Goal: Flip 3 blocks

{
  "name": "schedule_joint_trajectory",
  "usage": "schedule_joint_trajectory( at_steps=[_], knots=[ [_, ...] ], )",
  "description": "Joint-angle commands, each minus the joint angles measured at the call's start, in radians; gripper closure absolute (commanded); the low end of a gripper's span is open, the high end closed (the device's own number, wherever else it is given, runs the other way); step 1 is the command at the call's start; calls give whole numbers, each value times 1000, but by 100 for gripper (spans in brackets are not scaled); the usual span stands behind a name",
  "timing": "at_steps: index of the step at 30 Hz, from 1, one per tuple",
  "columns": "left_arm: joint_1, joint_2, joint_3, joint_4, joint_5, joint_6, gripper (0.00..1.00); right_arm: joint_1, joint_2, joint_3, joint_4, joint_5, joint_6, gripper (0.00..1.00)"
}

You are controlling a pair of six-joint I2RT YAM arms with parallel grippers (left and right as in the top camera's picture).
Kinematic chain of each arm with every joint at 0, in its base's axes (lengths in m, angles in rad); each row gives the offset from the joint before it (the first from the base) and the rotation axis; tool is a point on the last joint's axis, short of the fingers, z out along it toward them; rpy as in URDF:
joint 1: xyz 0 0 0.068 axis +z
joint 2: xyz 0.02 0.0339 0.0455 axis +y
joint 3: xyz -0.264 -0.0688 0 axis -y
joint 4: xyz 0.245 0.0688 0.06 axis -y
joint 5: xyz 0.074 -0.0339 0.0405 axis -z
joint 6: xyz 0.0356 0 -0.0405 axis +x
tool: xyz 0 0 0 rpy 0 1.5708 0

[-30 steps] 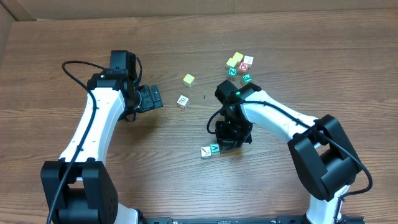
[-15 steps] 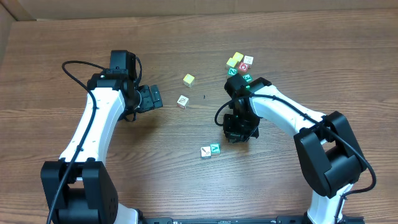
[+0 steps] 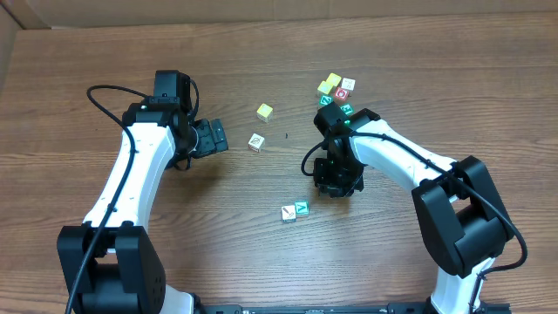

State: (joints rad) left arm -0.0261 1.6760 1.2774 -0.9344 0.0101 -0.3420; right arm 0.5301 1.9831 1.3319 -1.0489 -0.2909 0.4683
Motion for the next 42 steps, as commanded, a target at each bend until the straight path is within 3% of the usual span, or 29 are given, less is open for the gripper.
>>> schedule_joint_trajectory(
  at_steps=[1, 6, 29, 35, 42],
  knots=[
    [0, 3, 14, 1, -11, -14, 0, -2, -31, -3, 5, 10, -5, 79],
    [0, 3, 14, 1, -11, -14, 0, -2, -31, -3, 5, 10, -5, 84],
    [0, 3, 14, 1, -11, -14, 0, -2, -31, -3, 35, 10, -4, 86],
    [0, 3, 14, 1, -11, -14, 0, -2, -31, -3, 46, 10, -5, 96],
    [0, 3, 14, 1, -11, -14, 0, -2, -61, 87, -6, 10, -5, 96]
  ],
)
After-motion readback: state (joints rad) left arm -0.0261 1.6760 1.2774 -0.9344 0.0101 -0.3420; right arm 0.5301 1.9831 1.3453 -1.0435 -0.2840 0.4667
